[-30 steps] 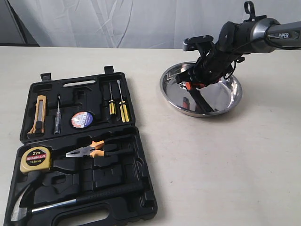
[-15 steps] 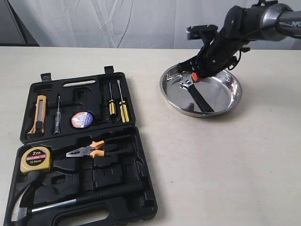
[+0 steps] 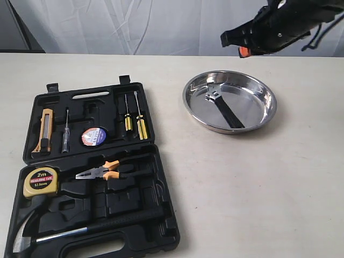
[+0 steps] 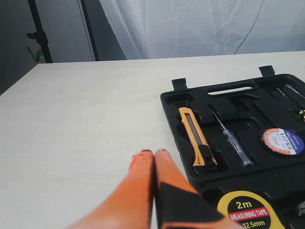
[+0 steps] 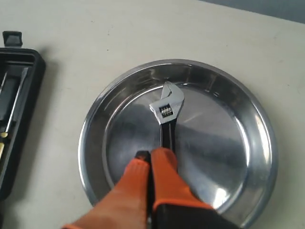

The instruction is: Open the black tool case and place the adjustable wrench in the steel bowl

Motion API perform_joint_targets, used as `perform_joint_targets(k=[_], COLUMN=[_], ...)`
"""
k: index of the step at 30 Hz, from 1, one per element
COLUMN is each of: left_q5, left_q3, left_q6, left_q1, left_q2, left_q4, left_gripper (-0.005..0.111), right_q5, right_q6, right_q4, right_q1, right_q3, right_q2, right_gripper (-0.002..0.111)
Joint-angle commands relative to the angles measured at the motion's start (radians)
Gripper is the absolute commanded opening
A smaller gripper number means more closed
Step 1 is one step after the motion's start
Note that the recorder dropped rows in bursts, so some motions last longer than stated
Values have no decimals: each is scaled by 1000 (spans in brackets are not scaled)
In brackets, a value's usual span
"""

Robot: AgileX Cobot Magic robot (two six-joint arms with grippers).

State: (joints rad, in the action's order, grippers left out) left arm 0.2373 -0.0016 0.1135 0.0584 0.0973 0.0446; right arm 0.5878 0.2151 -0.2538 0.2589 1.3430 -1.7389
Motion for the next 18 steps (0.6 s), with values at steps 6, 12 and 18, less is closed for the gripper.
perform_joint_targets(k=[6, 12, 18], left_q5=[-5, -5, -5], left_q3=[2, 2, 2], left_q6=[-2, -2, -2], left_q1=[2, 2, 2], left_q2=[-4, -4, -4], left_q4=[-2, -2, -2], left_gripper=[0, 0, 0], right_q5=[-42, 294, 382], right_q6=[-16, -16, -13], right_q4=[-2, -32, 6], right_q1=[-6, -6, -6], right_q3=[-376, -420, -420], right_q2=[493, 723, 867], right_gripper=[-1, -1, -1])
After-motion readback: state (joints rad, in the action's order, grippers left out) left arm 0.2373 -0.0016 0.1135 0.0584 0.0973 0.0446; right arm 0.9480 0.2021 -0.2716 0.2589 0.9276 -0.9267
